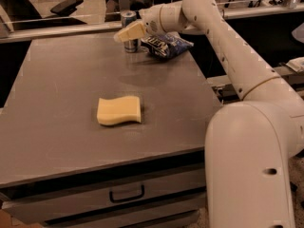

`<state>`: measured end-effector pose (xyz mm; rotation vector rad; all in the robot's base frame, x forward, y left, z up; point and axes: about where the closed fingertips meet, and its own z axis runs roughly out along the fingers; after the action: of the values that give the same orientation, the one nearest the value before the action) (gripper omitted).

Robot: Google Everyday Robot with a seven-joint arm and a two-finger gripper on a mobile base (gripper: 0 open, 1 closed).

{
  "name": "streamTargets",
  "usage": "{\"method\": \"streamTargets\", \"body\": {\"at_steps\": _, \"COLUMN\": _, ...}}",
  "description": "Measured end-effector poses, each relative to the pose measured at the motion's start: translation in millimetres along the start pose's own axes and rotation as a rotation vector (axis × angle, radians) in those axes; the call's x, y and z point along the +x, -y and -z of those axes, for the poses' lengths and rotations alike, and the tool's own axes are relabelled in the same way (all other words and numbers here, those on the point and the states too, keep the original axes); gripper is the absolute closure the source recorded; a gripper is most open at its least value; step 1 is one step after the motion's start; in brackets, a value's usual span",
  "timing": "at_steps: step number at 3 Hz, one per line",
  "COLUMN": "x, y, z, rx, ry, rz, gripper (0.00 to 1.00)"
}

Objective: Move redbull can near sponge

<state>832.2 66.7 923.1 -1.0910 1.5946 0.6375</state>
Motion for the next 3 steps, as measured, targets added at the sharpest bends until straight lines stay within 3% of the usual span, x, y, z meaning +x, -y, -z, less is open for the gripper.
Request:
{"method": "streamTargets", "body": {"at_steps": 1, "x": -0.7, "y": -7.6, "z": -3.6, "rx": -0.045, "ry": 0.001, "rz": -0.002, "gripper": 0.36}}
{"method": "streamTargets", "body": {"at_steps": 3, "x": -9.5, "y": -14.9, "z": 20.0, "rx": -0.05, "ry": 0.016, "rz": -0.017, "gripper": 0.83}}
